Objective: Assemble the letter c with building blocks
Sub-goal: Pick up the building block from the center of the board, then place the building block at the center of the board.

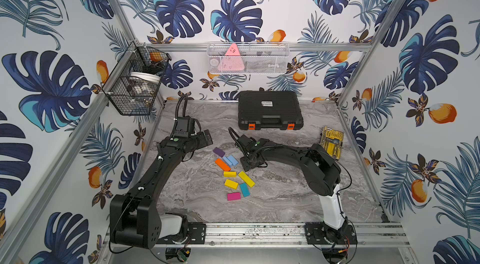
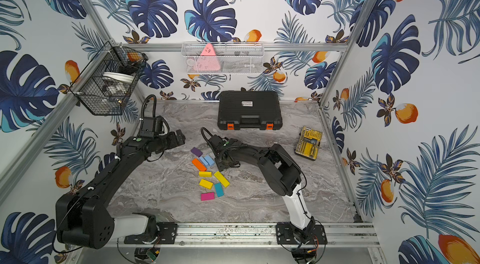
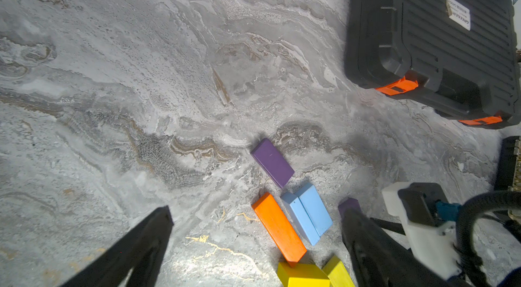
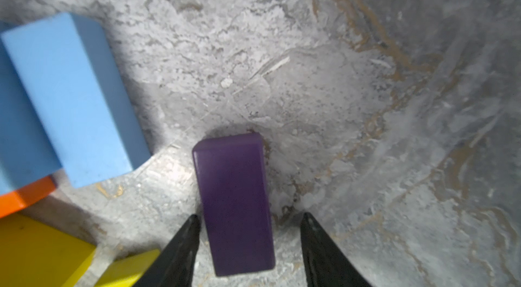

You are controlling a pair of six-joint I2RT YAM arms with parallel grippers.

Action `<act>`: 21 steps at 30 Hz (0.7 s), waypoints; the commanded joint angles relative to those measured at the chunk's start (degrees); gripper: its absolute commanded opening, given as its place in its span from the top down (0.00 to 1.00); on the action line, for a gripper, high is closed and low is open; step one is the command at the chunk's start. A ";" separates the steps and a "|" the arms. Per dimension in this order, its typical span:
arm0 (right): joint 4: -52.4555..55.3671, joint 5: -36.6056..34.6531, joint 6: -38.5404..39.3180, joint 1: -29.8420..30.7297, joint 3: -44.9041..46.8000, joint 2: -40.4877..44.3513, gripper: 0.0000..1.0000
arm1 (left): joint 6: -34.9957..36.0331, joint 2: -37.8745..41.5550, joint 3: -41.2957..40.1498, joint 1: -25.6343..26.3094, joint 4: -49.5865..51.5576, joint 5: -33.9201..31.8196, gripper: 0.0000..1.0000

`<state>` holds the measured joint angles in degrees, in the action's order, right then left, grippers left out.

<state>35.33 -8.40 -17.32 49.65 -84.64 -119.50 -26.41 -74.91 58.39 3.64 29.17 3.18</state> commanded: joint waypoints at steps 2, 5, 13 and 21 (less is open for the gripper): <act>-1.29 1.74 -0.17 -0.34 0.95 -0.11 0.48 | -0.35 -0.06 0.14 -0.17 -0.96 0.50 0.01; -1.75 2.72 -0.17 -0.54 1.48 0.19 0.55 | -0.39 0.11 0.06 -0.13 -1.07 0.51 0.01; -2.71 3.95 -0.36 -0.87 4.01 2.50 0.74 | -0.57 0.26 -0.38 -0.12 -1.35 0.93 0.01; -3.30 3.83 -2.65 -2.42 7.57 7.71 0.79 | -0.69 0.29 -0.56 -0.12 -1.92 1.38 0.01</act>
<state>31.64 -4.58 -18.31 47.79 -77.95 -113.32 -26.46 -74.87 57.82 3.64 28.14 4.25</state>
